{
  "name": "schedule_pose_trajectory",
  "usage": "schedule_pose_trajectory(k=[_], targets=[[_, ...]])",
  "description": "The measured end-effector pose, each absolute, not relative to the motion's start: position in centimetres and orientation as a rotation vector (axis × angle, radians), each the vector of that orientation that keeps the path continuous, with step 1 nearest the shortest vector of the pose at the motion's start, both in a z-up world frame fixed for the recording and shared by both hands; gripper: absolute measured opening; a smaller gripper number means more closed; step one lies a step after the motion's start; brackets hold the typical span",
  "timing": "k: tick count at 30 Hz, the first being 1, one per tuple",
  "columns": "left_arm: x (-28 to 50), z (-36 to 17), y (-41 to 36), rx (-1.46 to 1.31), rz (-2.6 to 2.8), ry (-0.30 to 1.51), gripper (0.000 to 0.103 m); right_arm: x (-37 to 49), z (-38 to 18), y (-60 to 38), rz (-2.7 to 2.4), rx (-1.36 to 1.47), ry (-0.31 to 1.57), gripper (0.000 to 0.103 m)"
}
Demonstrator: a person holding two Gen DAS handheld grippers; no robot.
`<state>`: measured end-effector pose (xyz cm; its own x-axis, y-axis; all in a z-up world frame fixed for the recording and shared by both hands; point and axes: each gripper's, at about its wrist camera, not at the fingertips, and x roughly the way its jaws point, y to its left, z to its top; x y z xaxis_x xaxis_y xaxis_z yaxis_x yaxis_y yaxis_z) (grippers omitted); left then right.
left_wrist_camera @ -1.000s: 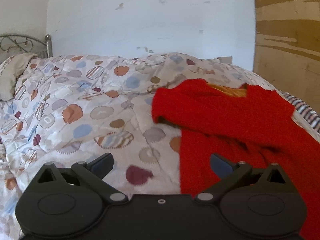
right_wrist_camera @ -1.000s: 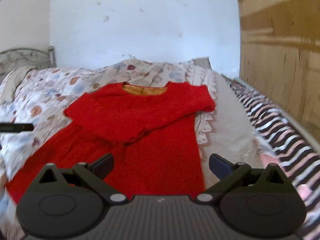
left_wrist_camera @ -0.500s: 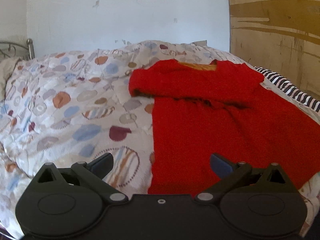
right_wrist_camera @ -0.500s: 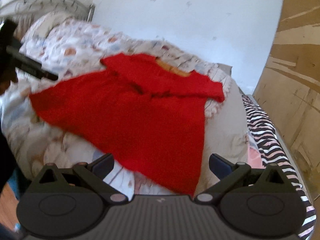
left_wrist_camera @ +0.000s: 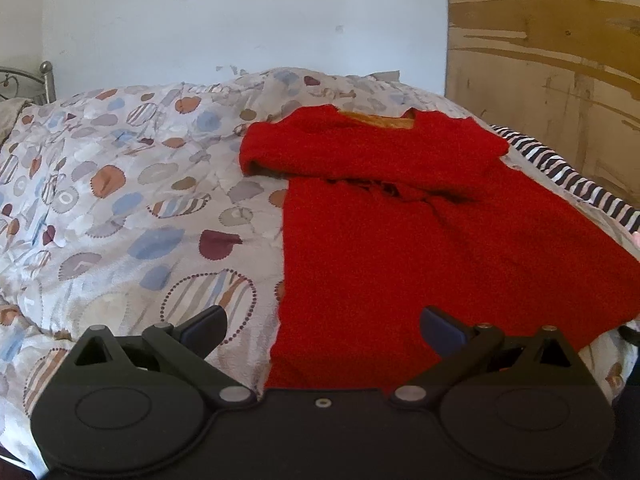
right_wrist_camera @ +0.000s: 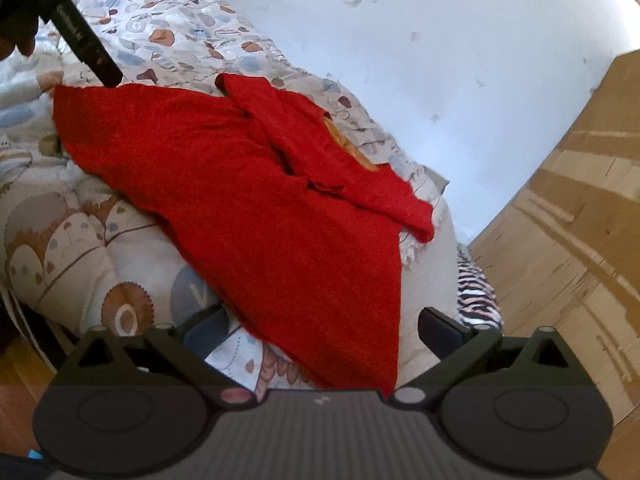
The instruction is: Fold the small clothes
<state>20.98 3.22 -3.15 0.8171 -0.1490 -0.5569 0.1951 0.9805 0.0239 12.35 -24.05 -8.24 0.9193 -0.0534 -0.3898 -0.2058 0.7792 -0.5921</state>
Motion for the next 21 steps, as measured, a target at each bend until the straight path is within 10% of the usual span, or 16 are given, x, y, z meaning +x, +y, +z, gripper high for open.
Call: schedule_pose_trajectory(k=[5,12,21], targets=[[20.3,-2.9,2.4,0.144,-0.231,0.567,0.102,12.2,-8.8,-23.9,0.089,-0.722,0.372,0.099],[18.6,-3.0,0.6,0.187,-0.408,0.530,0.102,12.6,-7.9,-23.2,0.201,-0.687,0.394,0.017],[16.4,-5.6,-4.7,0.402,-0.503,0.446,0.102,15.8,-1.9,-24.9,0.278,-0.428,0.380,0.007]])
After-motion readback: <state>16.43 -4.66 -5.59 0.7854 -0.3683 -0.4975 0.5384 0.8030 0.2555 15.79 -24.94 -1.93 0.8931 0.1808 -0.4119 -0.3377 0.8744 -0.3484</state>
